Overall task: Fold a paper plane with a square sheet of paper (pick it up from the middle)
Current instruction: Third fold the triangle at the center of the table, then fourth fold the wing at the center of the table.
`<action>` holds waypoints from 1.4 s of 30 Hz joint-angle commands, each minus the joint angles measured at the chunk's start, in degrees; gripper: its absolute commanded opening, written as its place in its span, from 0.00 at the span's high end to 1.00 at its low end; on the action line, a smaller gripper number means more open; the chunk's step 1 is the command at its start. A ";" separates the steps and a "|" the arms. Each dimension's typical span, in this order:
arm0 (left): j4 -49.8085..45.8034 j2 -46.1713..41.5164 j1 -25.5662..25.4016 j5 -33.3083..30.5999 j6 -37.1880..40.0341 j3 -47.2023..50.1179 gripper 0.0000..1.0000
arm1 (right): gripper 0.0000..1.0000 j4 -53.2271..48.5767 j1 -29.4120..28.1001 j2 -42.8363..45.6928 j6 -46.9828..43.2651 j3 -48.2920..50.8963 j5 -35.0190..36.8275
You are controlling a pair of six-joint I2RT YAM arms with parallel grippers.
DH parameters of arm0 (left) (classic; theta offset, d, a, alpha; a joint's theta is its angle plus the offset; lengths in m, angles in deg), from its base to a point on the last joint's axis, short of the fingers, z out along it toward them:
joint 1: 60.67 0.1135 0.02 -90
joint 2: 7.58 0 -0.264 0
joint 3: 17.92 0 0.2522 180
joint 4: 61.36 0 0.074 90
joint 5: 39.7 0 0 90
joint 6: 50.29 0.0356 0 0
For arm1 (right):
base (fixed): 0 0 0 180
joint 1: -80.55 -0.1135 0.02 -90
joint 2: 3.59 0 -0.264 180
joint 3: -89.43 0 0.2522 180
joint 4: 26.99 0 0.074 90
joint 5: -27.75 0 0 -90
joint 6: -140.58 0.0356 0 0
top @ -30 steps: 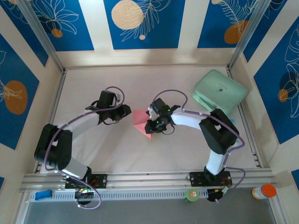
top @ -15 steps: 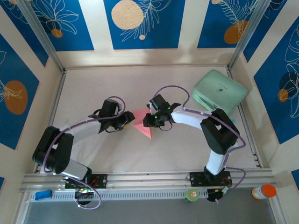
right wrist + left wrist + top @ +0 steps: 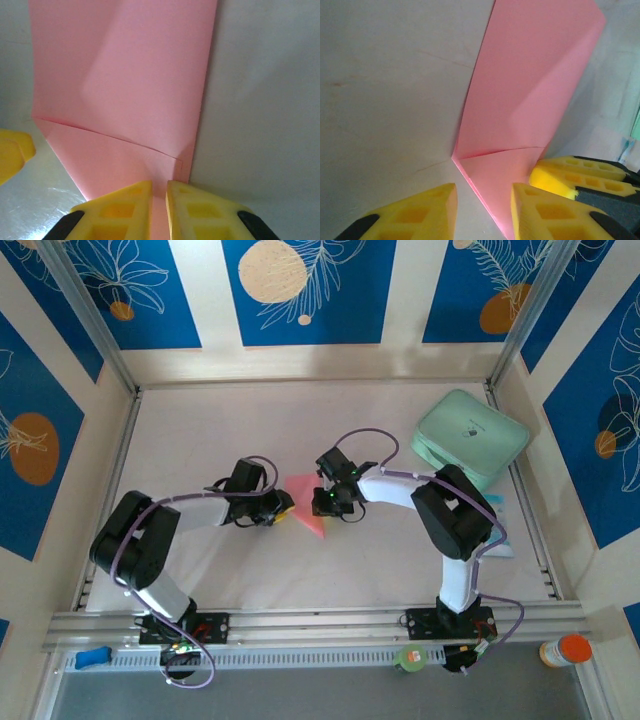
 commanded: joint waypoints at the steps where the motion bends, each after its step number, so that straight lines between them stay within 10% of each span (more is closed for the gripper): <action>1: -0.69 1.13 -0.46 0.70 0.01 -1.22 0.68 | 0.84 -2.27 0.15 -1.77 0.81 -0.89 0.93; 42: 10.47 5.43 2.39 6.30 0.23 -1.92 0.78 | 0.88 -2.70 1.16 -3.13 -1.31 0.61 2.34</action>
